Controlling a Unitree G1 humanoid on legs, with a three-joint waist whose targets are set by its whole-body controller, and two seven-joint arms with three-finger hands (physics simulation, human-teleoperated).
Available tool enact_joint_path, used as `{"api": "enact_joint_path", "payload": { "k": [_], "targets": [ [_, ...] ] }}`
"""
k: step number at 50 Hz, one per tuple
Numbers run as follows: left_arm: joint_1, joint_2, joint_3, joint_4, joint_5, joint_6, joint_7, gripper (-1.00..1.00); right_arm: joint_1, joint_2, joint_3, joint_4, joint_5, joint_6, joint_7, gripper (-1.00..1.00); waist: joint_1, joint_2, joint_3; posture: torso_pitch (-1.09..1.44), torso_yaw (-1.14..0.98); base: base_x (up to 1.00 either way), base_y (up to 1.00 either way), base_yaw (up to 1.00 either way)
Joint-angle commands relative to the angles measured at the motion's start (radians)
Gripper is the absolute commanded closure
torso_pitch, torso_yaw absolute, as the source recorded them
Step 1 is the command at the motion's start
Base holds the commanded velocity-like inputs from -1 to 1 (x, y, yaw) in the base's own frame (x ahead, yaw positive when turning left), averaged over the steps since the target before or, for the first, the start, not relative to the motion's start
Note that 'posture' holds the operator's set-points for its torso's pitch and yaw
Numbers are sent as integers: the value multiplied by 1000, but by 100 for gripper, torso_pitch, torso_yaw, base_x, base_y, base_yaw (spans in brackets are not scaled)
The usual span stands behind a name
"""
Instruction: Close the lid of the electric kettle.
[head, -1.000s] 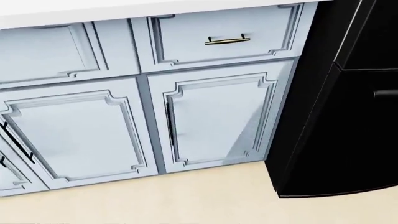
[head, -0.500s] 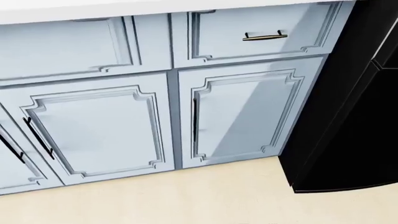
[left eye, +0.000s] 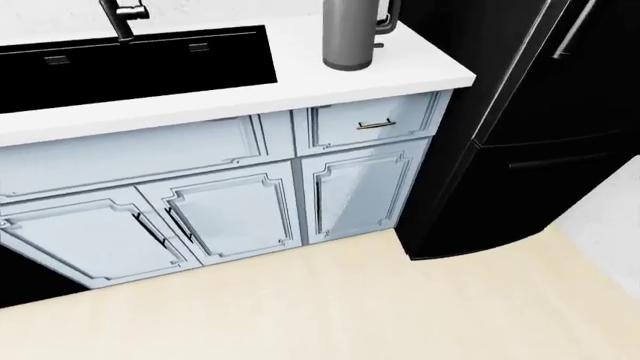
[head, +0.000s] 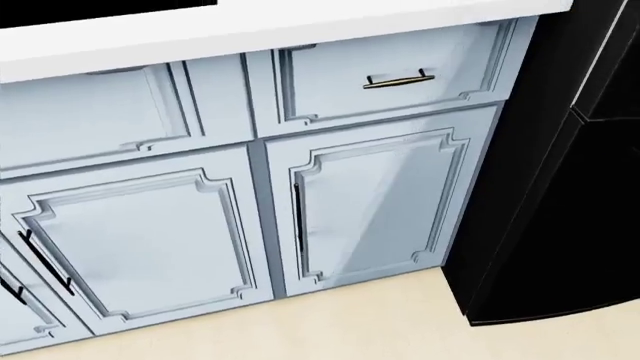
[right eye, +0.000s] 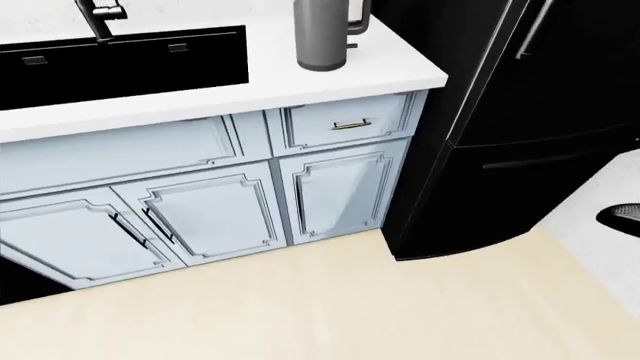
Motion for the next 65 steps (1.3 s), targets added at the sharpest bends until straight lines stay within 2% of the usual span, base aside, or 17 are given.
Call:
{"api": "enact_joint_path", "payload": {
  "k": [1,7,10,11,13,19,24,25,27,33,36,45,49,50,58,61,65],
  "targets": [
    [-7,23,17,-3,6,-24,4,-100,-10,-25,-7,-13,-7,-34,4,-100,4,-16,-14,0,0,9,0,0],
    [-7,24,19,-4,2,-21,7,-100,-10,-18,1,-17,-17,-38,10,-100,2,19,-2,0,0,10,0,0],
    [-7,24,18,-3,4,-22,6,-100,-12,-17,3,-18,-19,-37,11,-100,-4,80,-19,0,0,10,0,0],
    [-7,24,17,-3,6,-23,4,-100,-13,-19,-2,-18,-15,-33,9,-100,0,55,-13,0,0,11,0,0],
    [-7,25,20,-1,6,-22,3,-100,-13,-21,-3,-18,-12,-31,8,-100,7,74,-3,0,0,10,0,0],
    [-6,24,20,-2,7,-22,1,-100,-14,-22,-4,-15,-16,-33,11,-100,16,36,-6,0,0,10,0,0],
    [-4,24,25,-2,8,-20,-1,-100,-14,-19,-6,-16,-15,-30,12,-100,18,-48,-18,0,0,10,0,0],
    [-5,24,25,-2,8,-20,-1,-100,-13,-21,-8,-17,-13,-28,11,-100,9,-8,-12,0,0,10,0,0],
    [-6,24,23,-3,6,-20,1,-100,-12,-19,-7,-17,-13,-29,11,-100,7,-25,-11,0,0,9,0,0],
    [-5,20,19,-4,11,-24,-3,-100,-8,-9,-1,-17,-31,-40,22,-100,0,23,-2,0,0,10,0,0],
    [-6,21,20,-4,11,-23,-3,-100,-11,-8,1,-18,-30,-36,22,-100,-3,91,-16,0,0,9,0,0],
    [-6,18,18,-6,12,-23,-3,-100,-14,-4,5,-20,-38,-34,26,-100,15,33,-10,0,0,10,0,0],
    [-8,18,14,-7,10,-23,1,-100,-15,-1,11,-24,-39,-33,24,-100,19,-45,-23,0,0,10,0,0],
    [-8,18,14,-7,9,-23,2,-100,-14,2,13,-25,-42,-36,26,-100,14,-13,-13,0,0,9,0,0],
    [-10,12,0,-15,9,-27,8,-100,-16,10,21,-29,-55,-36,34,-100,0,23,-3,0,0,10,0,0],
    [-10,14,4,-12,10,-27,5,-100,-20,7,19,-29,-48,-31,31,-100,-4,85,-15,0,0,10,0,0],
    [-8,15,9,-7,12,-27,1,-100,-19,5,15,-28,-44,-29,29,-100,12,71,-7,0,0,10,0,0]
  ]
}}
